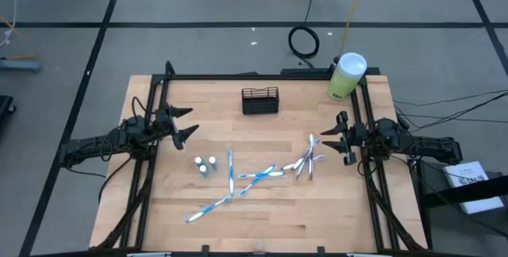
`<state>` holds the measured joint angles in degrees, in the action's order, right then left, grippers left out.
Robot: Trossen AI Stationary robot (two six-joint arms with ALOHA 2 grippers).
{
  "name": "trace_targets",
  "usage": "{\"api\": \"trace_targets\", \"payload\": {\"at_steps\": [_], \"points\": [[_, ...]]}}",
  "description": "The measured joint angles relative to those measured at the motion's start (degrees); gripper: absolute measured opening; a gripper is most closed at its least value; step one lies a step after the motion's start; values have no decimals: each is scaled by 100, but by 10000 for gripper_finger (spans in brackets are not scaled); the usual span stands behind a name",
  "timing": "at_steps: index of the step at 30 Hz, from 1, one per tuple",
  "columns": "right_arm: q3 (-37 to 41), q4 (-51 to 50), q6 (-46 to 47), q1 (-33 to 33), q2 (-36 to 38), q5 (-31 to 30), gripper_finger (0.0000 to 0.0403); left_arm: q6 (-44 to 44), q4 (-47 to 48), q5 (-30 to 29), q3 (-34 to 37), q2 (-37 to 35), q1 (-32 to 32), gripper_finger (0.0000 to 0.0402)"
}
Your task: Pick & Place toothbrushing station
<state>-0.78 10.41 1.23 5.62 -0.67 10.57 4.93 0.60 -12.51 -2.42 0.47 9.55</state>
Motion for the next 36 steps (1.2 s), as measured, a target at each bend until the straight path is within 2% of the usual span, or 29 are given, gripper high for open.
{"api": "trace_targets", "payload": {"at_steps": [36], "points": [[-1,230,31,0,1,2,130,0,1,0,0,0,1,367]]}}
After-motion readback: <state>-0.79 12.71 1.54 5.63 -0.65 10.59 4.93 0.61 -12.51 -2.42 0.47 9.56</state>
